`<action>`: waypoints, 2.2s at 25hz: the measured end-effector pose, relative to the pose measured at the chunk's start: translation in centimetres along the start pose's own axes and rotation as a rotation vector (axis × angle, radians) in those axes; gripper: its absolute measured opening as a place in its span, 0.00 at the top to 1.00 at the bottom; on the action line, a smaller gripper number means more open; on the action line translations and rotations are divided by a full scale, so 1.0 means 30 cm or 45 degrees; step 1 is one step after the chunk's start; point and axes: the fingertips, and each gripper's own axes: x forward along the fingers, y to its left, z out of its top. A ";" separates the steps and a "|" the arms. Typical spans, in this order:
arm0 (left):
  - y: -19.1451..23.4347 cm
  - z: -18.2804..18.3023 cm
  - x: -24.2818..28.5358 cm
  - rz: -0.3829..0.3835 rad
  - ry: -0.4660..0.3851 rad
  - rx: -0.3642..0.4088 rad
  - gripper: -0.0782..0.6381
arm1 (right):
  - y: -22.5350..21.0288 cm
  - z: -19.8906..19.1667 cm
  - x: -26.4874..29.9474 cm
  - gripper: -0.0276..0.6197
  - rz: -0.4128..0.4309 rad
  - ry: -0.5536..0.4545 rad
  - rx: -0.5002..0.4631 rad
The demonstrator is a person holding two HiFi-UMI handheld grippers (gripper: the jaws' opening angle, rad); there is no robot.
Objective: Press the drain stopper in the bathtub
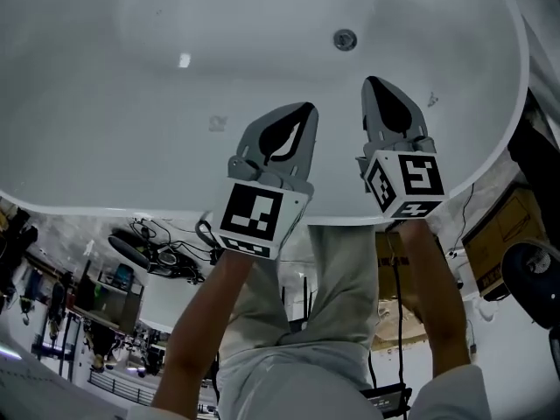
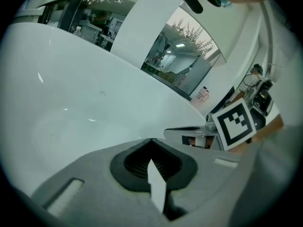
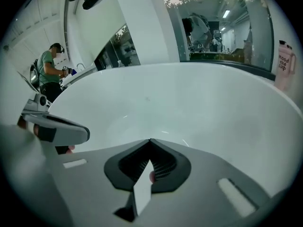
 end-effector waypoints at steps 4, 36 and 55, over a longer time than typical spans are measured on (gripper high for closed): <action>0.018 -0.016 0.043 0.009 -0.012 0.026 0.88 | -0.037 -0.055 0.072 0.95 -0.003 0.060 -0.002; 0.156 -0.283 0.557 -0.047 0.104 -0.055 0.88 | -0.422 -0.542 0.646 0.95 -0.014 0.400 -0.041; 0.228 -0.432 0.689 -0.036 0.193 -0.098 0.88 | -0.503 -0.736 0.829 0.95 -0.096 0.621 -0.128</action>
